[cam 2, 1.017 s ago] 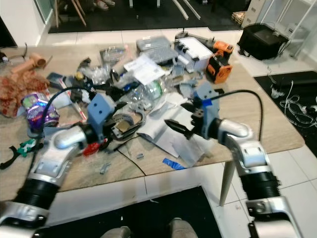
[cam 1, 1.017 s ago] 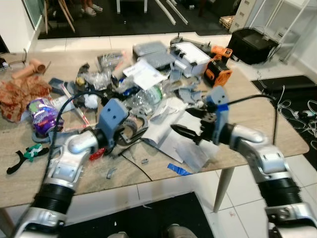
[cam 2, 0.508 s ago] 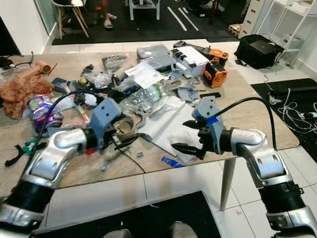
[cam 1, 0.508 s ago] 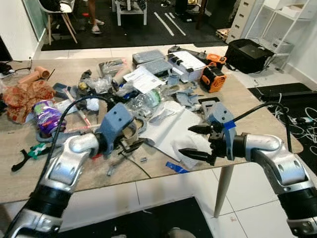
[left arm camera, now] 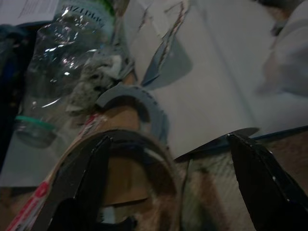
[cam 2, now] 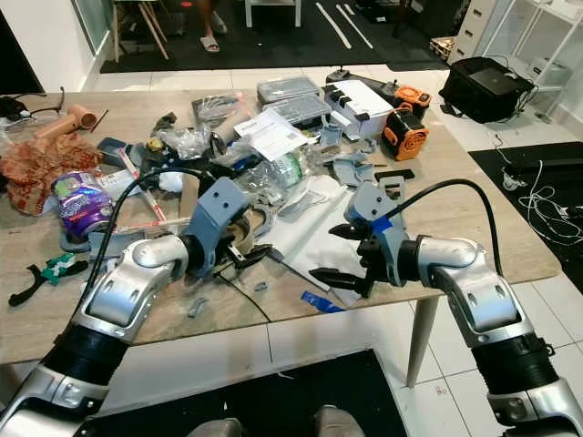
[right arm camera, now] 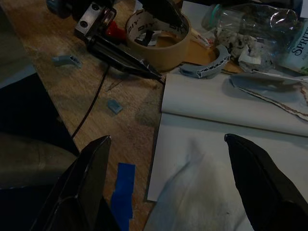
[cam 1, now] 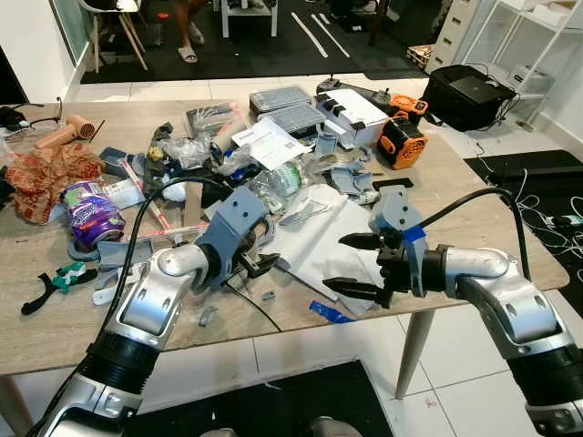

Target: Picking trash to rubbish bin

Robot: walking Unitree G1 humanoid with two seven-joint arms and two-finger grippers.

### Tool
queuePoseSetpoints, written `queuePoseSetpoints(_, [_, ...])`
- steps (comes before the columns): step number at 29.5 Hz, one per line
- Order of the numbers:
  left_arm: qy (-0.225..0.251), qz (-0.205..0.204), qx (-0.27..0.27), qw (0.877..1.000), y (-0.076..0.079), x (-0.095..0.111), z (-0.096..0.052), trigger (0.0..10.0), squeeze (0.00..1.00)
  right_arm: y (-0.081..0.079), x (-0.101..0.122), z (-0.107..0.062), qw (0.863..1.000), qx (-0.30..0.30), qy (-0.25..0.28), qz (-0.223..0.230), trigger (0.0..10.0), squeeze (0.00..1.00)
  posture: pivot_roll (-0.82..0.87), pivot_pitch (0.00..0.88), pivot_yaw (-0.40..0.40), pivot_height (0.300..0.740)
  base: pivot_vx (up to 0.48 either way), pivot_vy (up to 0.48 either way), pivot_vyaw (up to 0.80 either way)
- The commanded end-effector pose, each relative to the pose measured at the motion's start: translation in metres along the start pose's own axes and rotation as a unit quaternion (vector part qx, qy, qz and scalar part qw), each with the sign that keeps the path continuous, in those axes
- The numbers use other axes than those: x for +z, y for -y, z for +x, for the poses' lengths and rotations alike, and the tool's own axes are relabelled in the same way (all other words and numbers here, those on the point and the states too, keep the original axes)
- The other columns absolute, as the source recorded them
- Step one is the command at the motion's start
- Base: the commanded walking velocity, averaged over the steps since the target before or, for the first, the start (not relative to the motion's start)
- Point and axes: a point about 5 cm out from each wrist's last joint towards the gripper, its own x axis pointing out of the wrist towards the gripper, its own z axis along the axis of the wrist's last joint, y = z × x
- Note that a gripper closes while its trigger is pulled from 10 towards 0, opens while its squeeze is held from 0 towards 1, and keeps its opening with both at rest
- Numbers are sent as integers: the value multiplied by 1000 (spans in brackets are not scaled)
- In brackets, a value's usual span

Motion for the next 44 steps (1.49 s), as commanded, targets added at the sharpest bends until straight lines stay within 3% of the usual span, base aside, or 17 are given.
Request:
queuePoseSetpoints(1, [-23,24,10,999,-2,-1,2,10000,0,-1,-1,-1,1000,-2,-8,0,10000,0,-52,0,-33,740,0,0,0])
queuePoseSetpoints(10, [-74,30,34,996,-11,-11,-1,10000,0,0,-1,-2,1000,-6,-9,1,10000,0,-54,0,-32,740,0,0,0])
queuePoseSetpoints(20, [-120,26,22,992,-13,-21,-13,10000,0,0,-2,-2,1000,-9,-14,2,10000,0,-54,0,-32,740,0,0,0])
queuePoseSetpoints(21, [-129,24,13,991,-11,-24,-13,3569,0,1,-2,-2,1000,-10,-16,2,10000,0,-55,0,-33,740,0,0,0])
queuePoseSetpoints(22, [-131,23,11,991,-10,-25,-13,3569,0,1,-3,-3,1000,-10,-16,2,10000,0,-55,0,-33,740,0,0,0])
queuePoseSetpoints(23, [-132,21,10,991,-10,-26,-13,0,0,1,-3,-3,1000,-10,-16,2,10000,0,-55,0,-33,740,0,0,0])
queuePoseSetpoints(33, [-133,18,3,991,-8,-26,-13,0,0,-1,-4,-2,1000,-6,-21,3,10000,0,-57,0,-32,740,0,0,0])
queuePoseSetpoints(38, [-105,0,4,994,-9,-19,-12,0,0,-1,-5,-1,1000,-6,-23,3,10000,0,-57,0,-32,740,0,0,0])
queuePoseSetpoints(40, [-52,-16,10,998,-12,-4,-10,0,0,-1,-5,-1,1000,-7,-22,3,10000,0,-57,0,-32,740,0,0,0])
queuePoseSetpoints(41, [-52,-16,10,998,-12,-4,-10,0,0,-1,-5,-1,1000,-7,-22,3,10000,0,-57,0,-32,740,0,0,0])
queuePoseSetpoints(43, [40,-48,14,998,-15,19,-9,0,0,-1,-5,0,1000,-9,-21,3,10000,0,-55,0,-37,740,0,0,0])
queuePoseSetpoints(44, [83,-62,16,995,-17,29,-10,1294,0,-1,-5,0,1000,-11,-20,3,10000,0,-55,0,-37,740,0,0,0])
